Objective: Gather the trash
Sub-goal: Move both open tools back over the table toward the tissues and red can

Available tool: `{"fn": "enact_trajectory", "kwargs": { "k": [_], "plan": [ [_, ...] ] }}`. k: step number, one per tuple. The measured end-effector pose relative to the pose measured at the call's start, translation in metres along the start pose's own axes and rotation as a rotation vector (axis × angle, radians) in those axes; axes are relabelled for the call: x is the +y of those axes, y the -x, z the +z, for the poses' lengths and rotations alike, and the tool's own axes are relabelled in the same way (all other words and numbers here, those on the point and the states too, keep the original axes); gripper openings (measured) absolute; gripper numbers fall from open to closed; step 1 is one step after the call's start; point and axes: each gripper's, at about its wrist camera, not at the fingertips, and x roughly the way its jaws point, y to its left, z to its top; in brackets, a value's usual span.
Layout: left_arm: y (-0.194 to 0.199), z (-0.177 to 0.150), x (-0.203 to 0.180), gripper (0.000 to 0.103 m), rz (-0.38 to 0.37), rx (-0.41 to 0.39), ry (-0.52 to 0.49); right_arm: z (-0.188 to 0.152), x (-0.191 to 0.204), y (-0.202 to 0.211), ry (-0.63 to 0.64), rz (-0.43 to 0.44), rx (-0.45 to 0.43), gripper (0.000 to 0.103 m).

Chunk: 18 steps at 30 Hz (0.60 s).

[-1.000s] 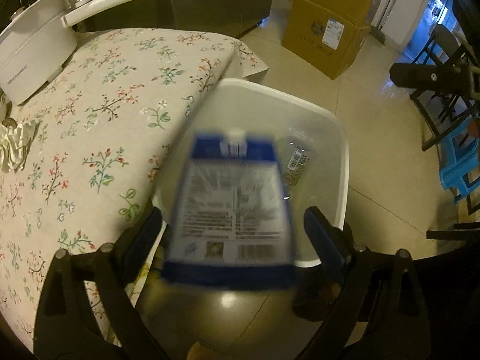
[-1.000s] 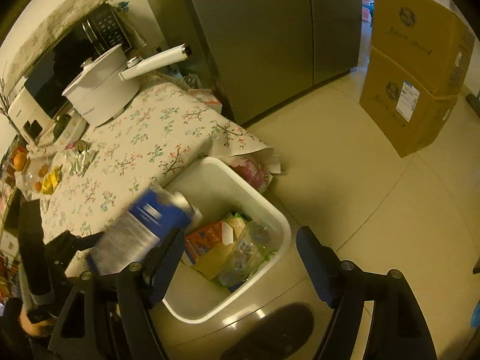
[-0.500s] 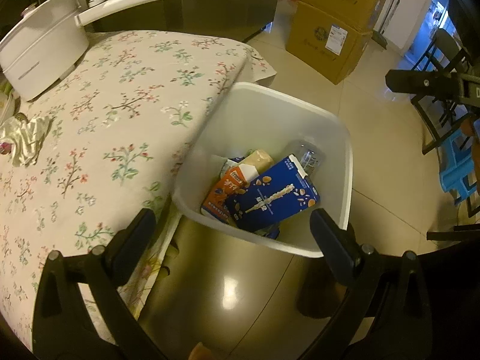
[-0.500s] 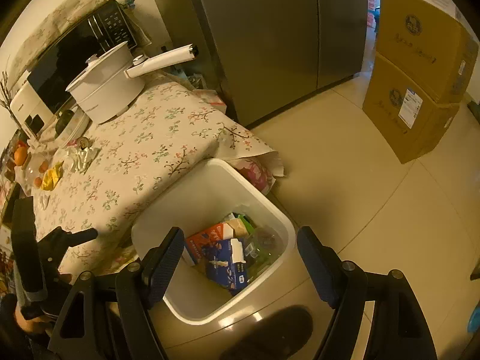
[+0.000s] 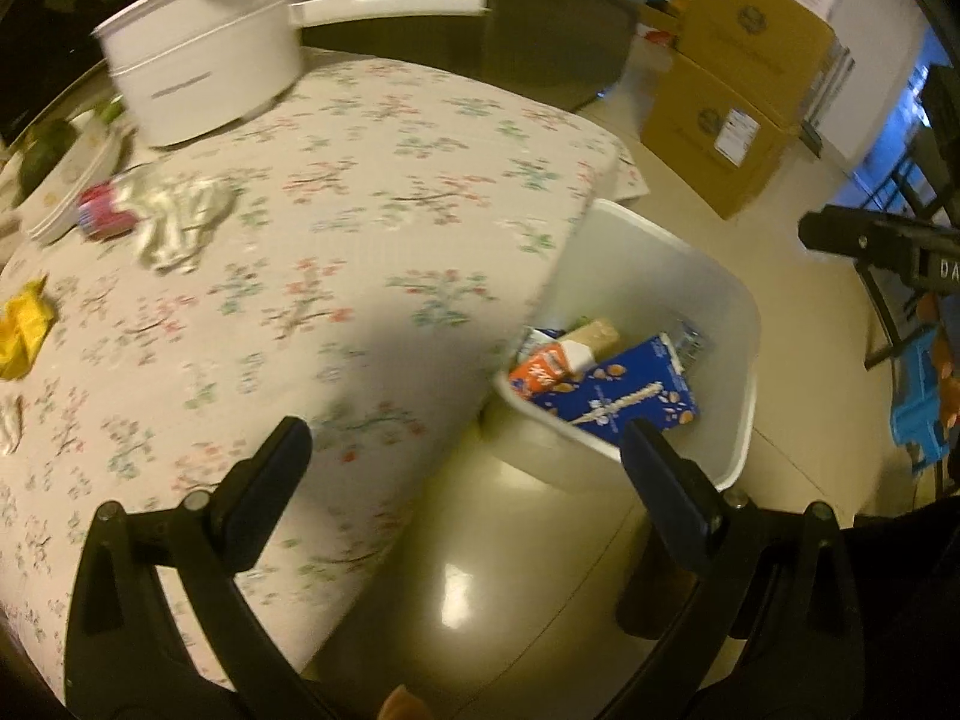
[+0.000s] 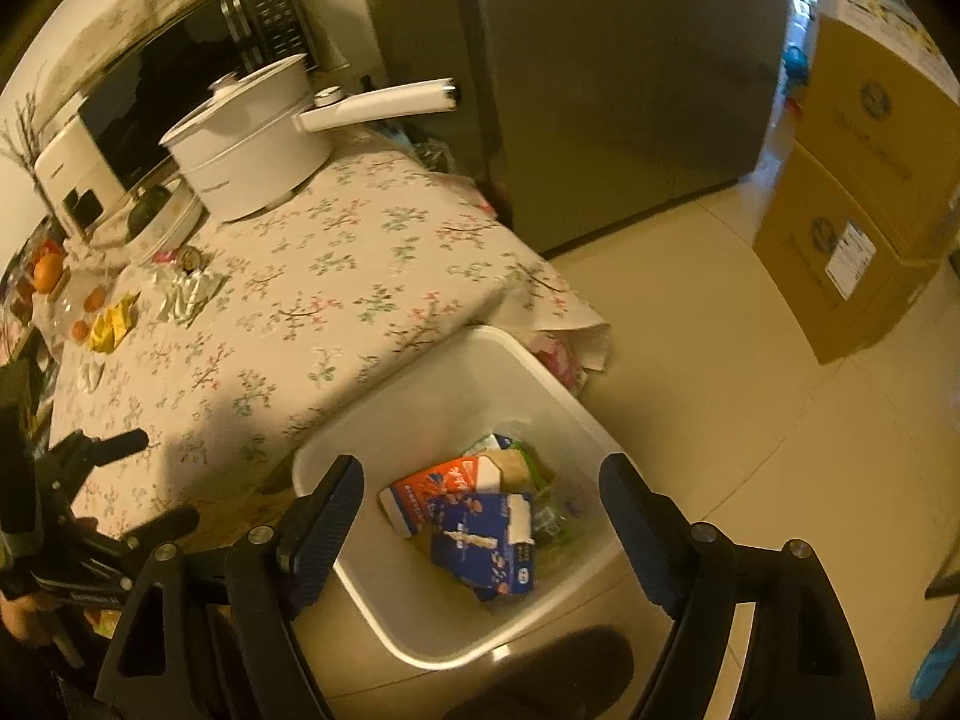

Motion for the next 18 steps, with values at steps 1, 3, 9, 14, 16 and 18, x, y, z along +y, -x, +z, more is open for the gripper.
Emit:
{"fn": "enact_trajectory", "kwargs": {
  "k": [1,3,9,14,16,18],
  "plan": [
    [0.002,-0.001,0.007,0.102,0.008,-0.002,0.009,0.001,0.006,-0.001,0.011,0.004,0.001,0.083],
    [0.008,-0.004,0.018,0.102,0.024,-0.006,0.028,0.003,0.015,-0.003,0.028,0.009,0.002,0.083],
    [0.022,-0.014,0.057,0.102,0.064,-0.023,0.087,0.012,0.048,-0.01,0.078,0.016,0.0,0.083],
    [0.032,-0.021,0.093,0.102,0.116,-0.026,0.145,0.022,0.077,-0.017,0.102,0.03,-0.006,0.083],
    [0.037,-0.025,0.107,0.102,0.133,-0.032,0.172,0.026,0.089,-0.02,0.111,0.04,-0.008,0.083],
    [0.043,-0.028,0.123,0.102,0.155,-0.035,0.199,0.031,0.103,-0.024,0.125,0.053,-0.012,0.083]
  ]
}}
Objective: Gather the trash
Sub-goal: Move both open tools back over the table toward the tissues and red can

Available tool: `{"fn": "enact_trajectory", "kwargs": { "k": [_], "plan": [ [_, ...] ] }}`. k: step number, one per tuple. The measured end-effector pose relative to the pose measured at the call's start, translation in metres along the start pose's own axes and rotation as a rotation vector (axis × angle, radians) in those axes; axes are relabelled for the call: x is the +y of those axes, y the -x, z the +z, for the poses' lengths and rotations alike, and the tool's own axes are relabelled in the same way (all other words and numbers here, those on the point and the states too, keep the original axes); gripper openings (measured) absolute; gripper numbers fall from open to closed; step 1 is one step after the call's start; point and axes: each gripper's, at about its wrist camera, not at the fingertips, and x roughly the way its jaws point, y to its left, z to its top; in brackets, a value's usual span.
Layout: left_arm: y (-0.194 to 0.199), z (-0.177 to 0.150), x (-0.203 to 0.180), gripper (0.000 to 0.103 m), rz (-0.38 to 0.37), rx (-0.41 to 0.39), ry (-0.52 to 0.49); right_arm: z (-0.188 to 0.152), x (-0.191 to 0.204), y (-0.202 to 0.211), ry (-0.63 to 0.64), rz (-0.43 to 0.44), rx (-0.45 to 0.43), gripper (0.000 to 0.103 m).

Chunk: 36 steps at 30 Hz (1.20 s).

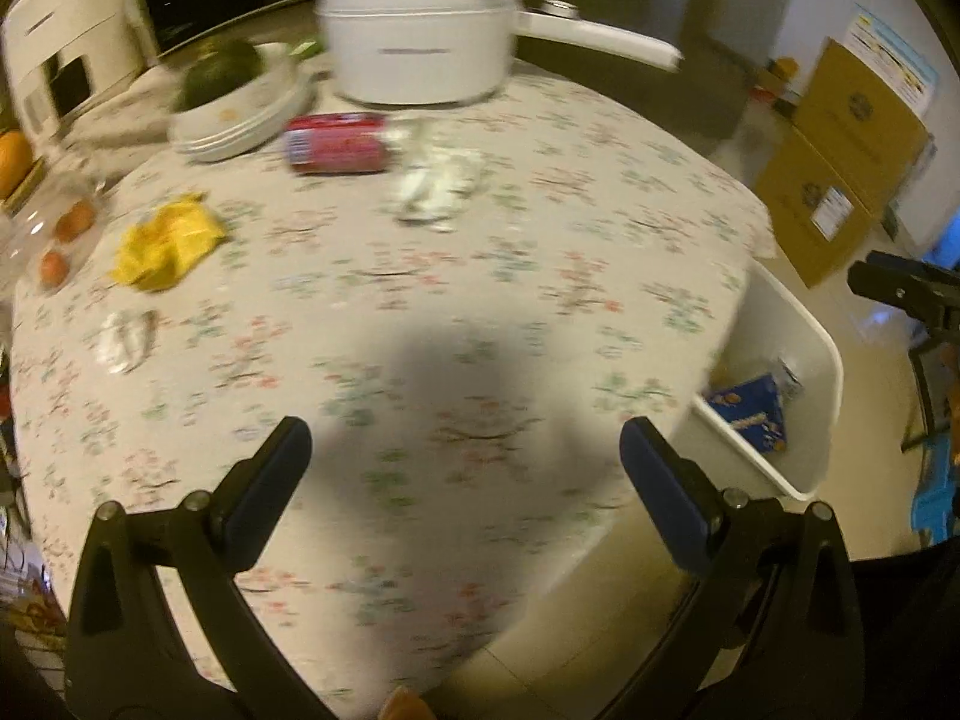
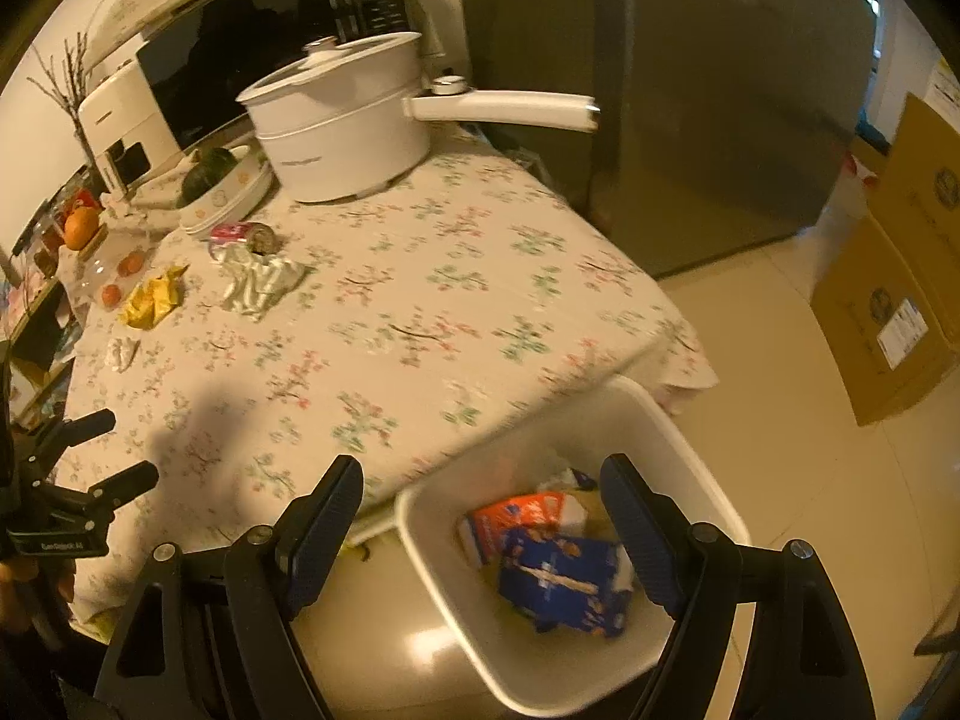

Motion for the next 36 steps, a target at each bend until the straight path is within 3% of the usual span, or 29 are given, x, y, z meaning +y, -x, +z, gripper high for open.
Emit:
{"fn": "enact_trajectory", "kwargs": {
  "k": [11,18,19,21,30,36],
  "plan": [
    [0.025,0.015,0.099,0.102,0.154,-0.057,0.143,0.032,0.07,-0.024,0.076,0.024,-0.038,0.084],
    [0.007,0.012,0.155,0.103,0.145,-0.097,0.312,0.044,0.097,-0.043,0.094,0.048,-0.054,0.086],
    [0.003,0.012,0.159,0.103,0.15,-0.095,0.321,0.046,0.101,-0.047,0.105,0.044,-0.06,0.088],
    [-0.006,0.01,0.166,0.103,0.169,-0.092,0.332,0.049,0.107,-0.056,0.131,0.039,-0.065,0.102],
    [-0.04,0.002,0.197,0.103,0.199,-0.045,0.389,0.065,0.132,-0.09,0.149,-0.003,-0.13,0.103],
    [-0.046,0.006,0.209,0.1,0.205,-0.043,0.425,0.074,0.155,-0.117,0.162,0.013,-0.108,0.103]
  ]
}}
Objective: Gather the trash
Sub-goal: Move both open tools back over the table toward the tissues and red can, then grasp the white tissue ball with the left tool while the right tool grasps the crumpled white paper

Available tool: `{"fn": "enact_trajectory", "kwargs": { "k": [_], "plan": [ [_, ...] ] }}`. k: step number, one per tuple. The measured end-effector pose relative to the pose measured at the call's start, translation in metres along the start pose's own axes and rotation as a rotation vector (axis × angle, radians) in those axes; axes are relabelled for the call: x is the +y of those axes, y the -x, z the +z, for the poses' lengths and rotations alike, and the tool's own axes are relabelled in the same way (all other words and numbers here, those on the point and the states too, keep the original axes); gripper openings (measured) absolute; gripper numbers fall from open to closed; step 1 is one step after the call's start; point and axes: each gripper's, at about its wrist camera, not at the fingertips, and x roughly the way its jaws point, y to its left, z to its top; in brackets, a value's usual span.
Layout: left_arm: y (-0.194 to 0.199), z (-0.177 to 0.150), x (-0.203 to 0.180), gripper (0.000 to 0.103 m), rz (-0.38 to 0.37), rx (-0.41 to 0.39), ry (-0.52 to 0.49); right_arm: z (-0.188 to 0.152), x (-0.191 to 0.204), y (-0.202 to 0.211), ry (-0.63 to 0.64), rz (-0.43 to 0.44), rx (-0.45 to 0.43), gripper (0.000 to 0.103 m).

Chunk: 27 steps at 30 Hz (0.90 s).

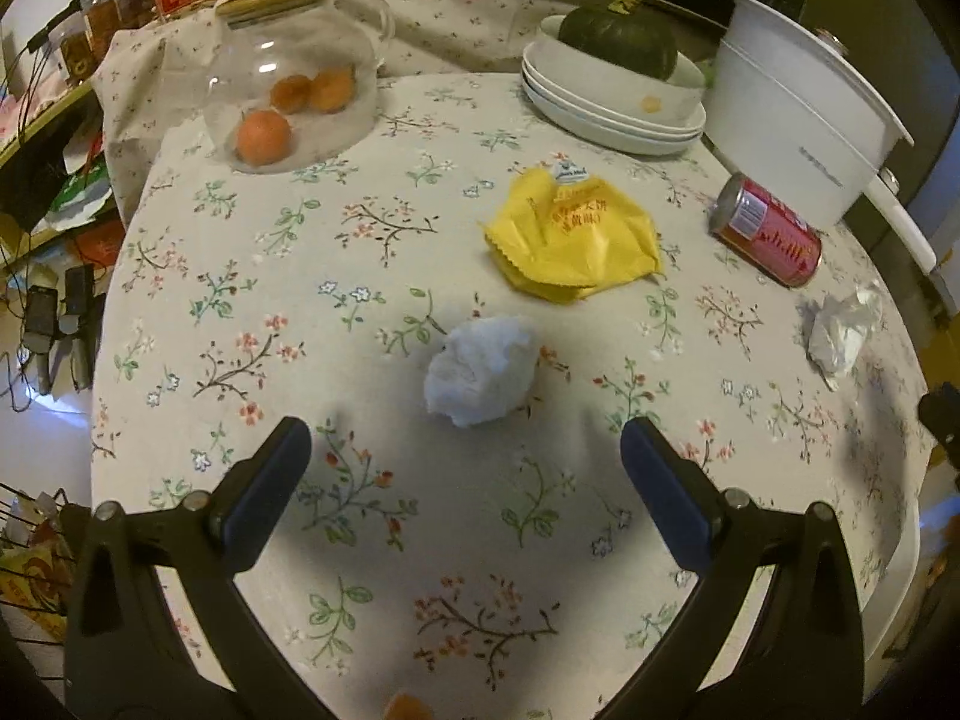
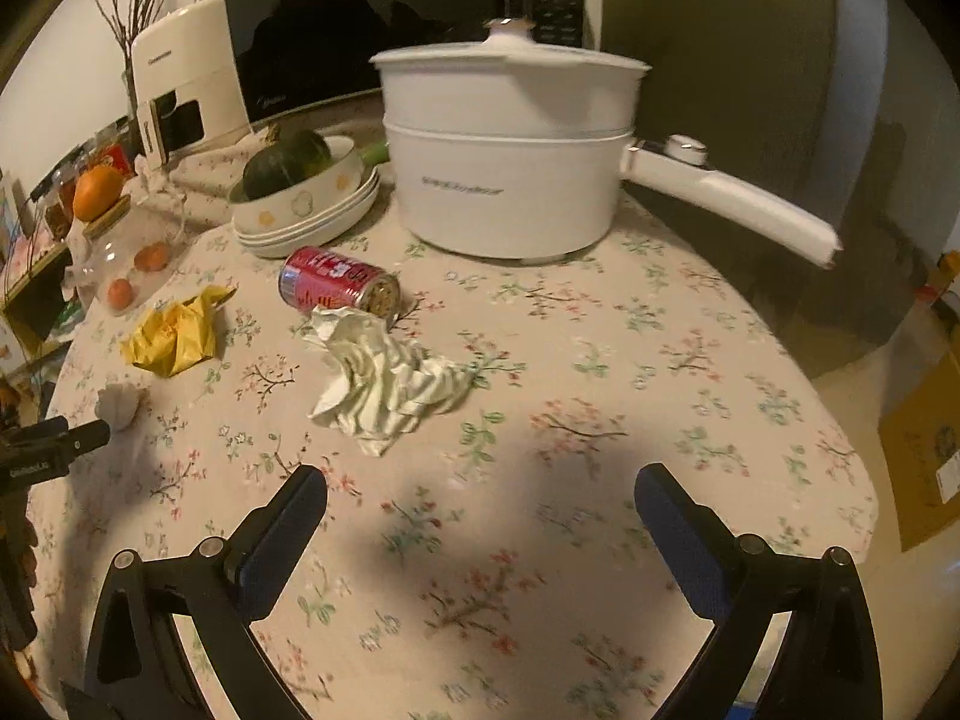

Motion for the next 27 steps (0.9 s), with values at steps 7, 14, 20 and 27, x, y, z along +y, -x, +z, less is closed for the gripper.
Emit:
{"fn": "enact_trajectory", "kwargs": {
  "k": [7,14,20,27],
  "plan": [
    [-0.006,0.006,0.001,0.08,-0.078,-0.008,0.05,0.013,0.022,-0.02,-0.008,0.052,-0.003,0.103],
    [-0.02,0.006,0.005,0.046,-0.097,0.052,0.076,0.023,0.024,-0.045,-0.047,0.016,0.013,0.103],
    [-0.022,0.006,0.01,0.03,-0.099,0.056,0.059,0.025,0.021,-0.063,-0.063,-0.016,0.04,0.103],
    [-0.021,0.006,0.009,0.027,-0.095,0.061,0.05,0.024,0.023,-0.072,-0.063,0.049,0.049,0.087]
  ]
}}
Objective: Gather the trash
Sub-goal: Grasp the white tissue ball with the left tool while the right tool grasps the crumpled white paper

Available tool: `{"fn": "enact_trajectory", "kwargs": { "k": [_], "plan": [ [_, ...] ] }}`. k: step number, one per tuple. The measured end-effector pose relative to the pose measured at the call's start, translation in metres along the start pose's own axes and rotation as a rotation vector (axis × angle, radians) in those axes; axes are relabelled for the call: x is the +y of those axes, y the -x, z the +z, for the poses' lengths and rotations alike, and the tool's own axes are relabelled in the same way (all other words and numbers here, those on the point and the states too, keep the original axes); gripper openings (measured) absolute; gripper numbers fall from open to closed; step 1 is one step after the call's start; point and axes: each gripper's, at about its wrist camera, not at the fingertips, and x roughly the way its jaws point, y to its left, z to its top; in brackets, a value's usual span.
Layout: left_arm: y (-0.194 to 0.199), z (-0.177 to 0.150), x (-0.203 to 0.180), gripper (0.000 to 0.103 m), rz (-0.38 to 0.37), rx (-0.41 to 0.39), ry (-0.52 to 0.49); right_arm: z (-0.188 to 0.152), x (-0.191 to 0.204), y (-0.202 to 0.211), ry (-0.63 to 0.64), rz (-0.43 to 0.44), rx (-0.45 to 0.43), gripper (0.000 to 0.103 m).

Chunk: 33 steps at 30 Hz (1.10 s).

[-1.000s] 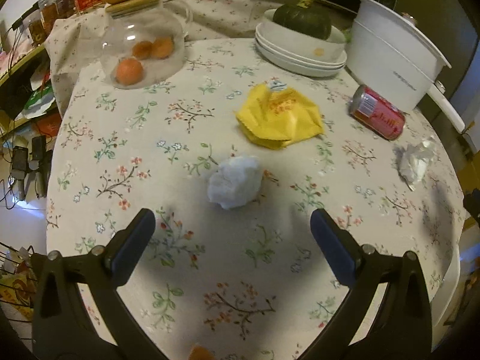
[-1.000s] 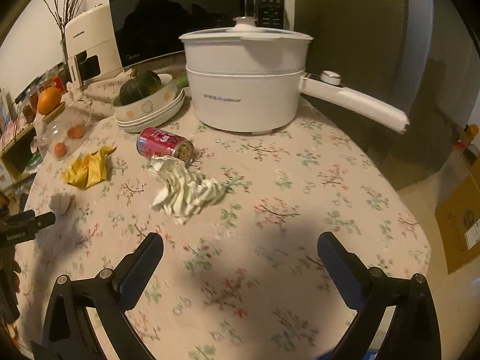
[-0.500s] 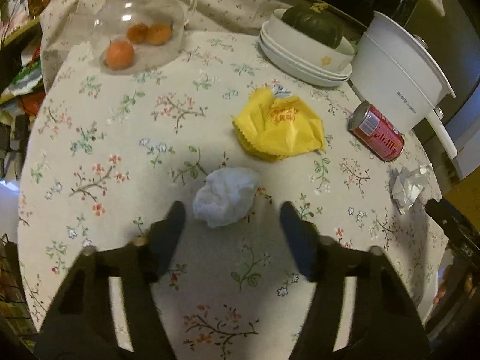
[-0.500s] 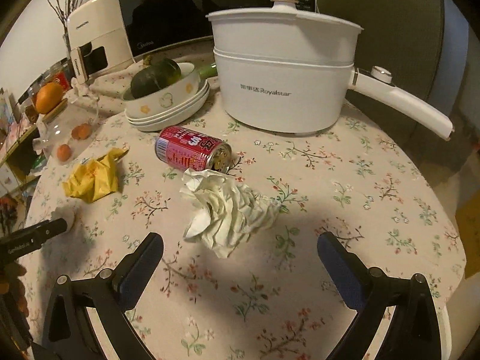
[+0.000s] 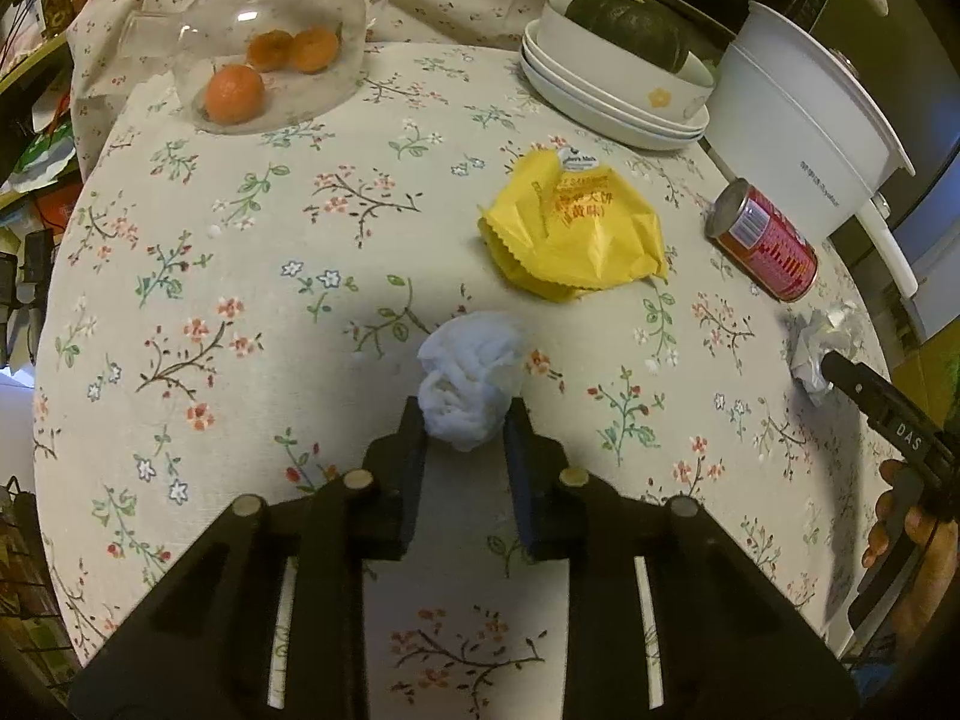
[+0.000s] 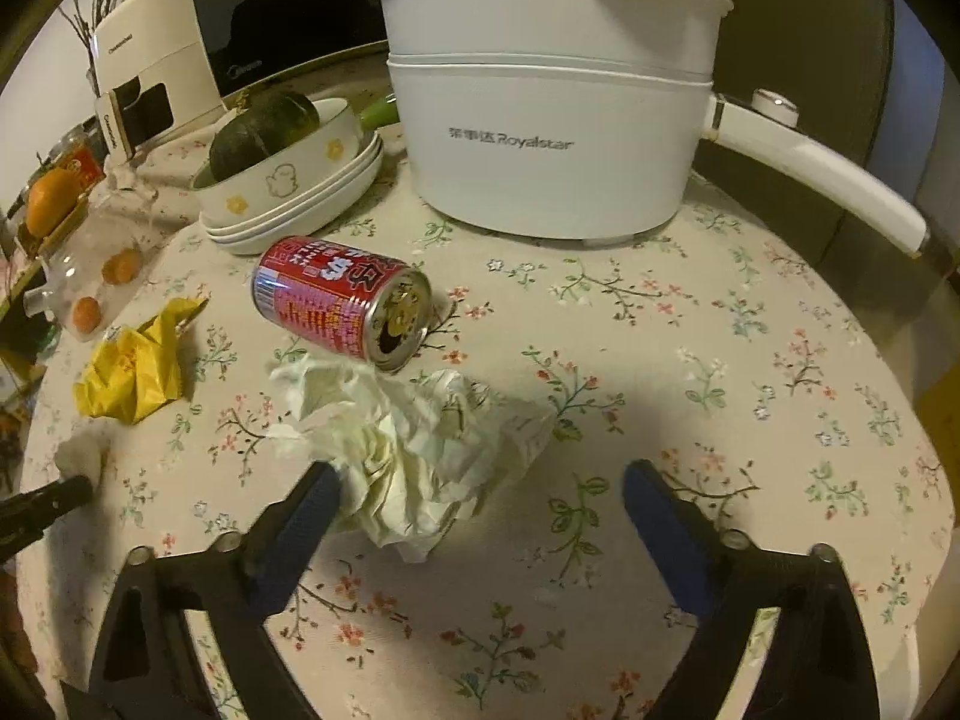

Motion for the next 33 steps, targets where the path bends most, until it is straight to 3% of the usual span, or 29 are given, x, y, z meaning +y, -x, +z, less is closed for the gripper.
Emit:
{"fn": "enact_trajectory", "kwargs": {
  "k": [5,8,13,15,27,28,30,31,32,33],
  "plan": [
    [0.001,0.001,0.002,0.025,-0.007,0.005,0.007,0.0,0.006,0.002,0.007,0.083,0.012,0.047],
    [0.002,0.001,0.002,0.023,-0.005,0.01,0.015,0.0,0.005,0.007,0.007,0.101,0.01,0.032],
    [0.006,-0.001,0.003,0.023,-0.016,0.01,0.029,-0.004,0.0,0.014,0.017,0.129,0.019,0.019],
    [0.008,-0.003,0.002,0.023,-0.021,0.008,0.025,-0.006,-0.004,0.018,0.007,0.142,0.021,0.006],
    [0.024,-0.007,-0.014,0.023,-0.083,-0.007,-0.018,-0.008,-0.028,0.049,-0.038,0.144,-0.028,0.004],
    [0.025,-0.007,-0.016,0.023,-0.088,-0.009,-0.024,-0.006,-0.029,0.051,-0.049,0.148,-0.046,0.006],
    [0.027,-0.007,-0.019,0.023,-0.098,-0.011,-0.034,-0.002,-0.03,0.052,-0.071,0.148,-0.059,0.027],
    [0.027,-0.007,-0.022,0.023,-0.103,-0.012,-0.041,0.0,-0.03,0.052,-0.087,0.135,-0.067,0.067],
    [0.027,-0.007,-0.024,0.023,-0.105,-0.011,-0.048,0.0,-0.03,0.052,-0.103,0.126,-0.091,0.087],
    [0.026,-0.007,-0.025,0.023,-0.104,-0.009,-0.053,0.001,-0.029,0.053,-0.105,0.118,-0.116,0.098]
  ]
}}
